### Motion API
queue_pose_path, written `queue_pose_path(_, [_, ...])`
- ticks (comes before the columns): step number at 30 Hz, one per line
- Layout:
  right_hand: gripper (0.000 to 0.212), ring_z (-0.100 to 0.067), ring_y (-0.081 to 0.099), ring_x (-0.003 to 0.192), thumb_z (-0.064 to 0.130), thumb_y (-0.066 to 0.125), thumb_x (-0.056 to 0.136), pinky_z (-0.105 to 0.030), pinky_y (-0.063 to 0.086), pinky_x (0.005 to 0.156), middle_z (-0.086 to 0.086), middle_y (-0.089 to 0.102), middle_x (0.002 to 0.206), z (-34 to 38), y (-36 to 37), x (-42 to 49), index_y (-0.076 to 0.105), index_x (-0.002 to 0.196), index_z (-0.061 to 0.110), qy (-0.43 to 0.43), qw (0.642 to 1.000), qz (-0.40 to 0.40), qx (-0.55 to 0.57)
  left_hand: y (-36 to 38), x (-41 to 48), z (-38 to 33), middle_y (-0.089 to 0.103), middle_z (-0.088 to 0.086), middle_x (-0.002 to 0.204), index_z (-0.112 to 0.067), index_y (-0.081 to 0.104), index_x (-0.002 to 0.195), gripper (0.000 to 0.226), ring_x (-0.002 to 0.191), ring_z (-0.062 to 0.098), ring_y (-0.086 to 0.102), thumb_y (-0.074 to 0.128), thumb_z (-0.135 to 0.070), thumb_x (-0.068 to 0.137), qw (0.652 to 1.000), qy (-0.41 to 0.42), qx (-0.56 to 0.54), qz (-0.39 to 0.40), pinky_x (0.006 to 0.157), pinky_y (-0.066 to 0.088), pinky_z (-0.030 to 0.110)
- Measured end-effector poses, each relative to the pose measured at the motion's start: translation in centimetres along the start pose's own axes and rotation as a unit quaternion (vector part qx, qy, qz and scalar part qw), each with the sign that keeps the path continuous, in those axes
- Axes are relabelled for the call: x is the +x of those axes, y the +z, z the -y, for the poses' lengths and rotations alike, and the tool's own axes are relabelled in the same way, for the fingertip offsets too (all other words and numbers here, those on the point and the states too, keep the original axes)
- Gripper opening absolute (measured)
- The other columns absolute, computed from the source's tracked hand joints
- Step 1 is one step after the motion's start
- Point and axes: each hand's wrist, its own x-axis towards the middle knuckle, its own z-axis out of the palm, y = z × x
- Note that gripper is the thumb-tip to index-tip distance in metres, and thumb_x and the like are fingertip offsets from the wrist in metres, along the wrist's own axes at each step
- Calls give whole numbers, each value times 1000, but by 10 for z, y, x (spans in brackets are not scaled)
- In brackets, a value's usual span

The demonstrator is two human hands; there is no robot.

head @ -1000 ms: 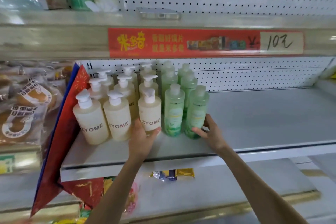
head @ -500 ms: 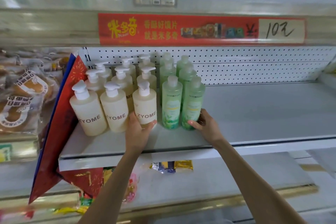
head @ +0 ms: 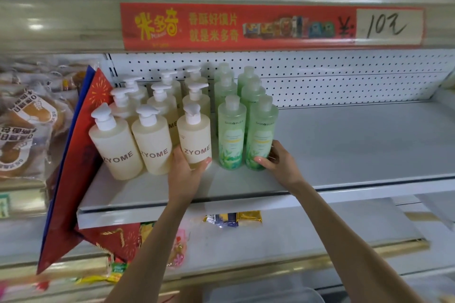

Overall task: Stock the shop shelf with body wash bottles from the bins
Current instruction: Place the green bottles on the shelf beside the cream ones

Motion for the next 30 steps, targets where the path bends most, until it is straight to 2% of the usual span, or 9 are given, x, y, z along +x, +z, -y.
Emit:
queue_pose_path(6, [47,-17,64,105,21,72,82,-35,54,91,0,66,112,-4,1,0,51,123,15,-2,1000,0,-11,-1,1,3,58,6,123,-8,42,121,59,112,26,54,77,-27,78,1000,1,9,3,93,47,46])
queue_pose_path(12, [47,-20,63,107,20,73,81,-35,53,90,-1,66,112,-4,2,0,51,122,15,-2,1000,-9,-17,0,3,4,59,7,121,-7,43,119,57,110,24,55,77,-26,77,1000,5,9,7,89,46,37])
queue_pose_path(16, [48,-19,63,106,20,73,81,-36,53,92,-1,66,112,-2,4,-1,52,123,14,1,999,-19,-27,1,6,7,58,6,123,-7,42,122,61,111,25,55,77,-28,77,1000,9,14,12,91,48,40])
queue_pose_path(22, [54,-19,62,108,31,71,83,-43,50,96,-1,65,116,2,5,-8,51,129,14,16,997,-30,-71,-1,3,7,54,12,131,-2,40,128,64,120,29,52,74,-26,80,999,22,24,24,95,45,41])
queue_pose_path(24, [59,-19,60,112,32,69,84,-39,49,98,-5,62,123,5,7,-19,47,134,12,24,996,-62,-67,-5,-2,7,54,12,133,-3,39,130,61,122,28,51,71,-25,83,999,24,19,22,96,43,37])
queue_pose_path(26, [59,-16,57,116,30,67,86,-28,49,96,-4,57,129,7,6,-37,44,137,11,24,994,-98,-40,-7,-18,5,52,8,136,-6,39,135,59,124,24,50,68,-24,86,999,36,7,1,101,41,36])
queue_pose_path(28, [51,-12,57,113,27,65,88,-13,48,88,0,57,126,7,2,-63,48,133,11,13,993,-113,-7,-7,-44,2,50,8,135,-7,41,135,55,123,21,49,65,-22,89,998,50,-4,-32,103,41,36])
queue_pose_path(30, [39,-7,61,104,24,65,89,-9,48,80,4,62,118,6,-6,-90,56,126,14,2,993,-121,8,-2,-73,-7,48,10,133,-5,41,135,51,120,19,49,62,-20,91,997,47,-22,-57,101,41,32])
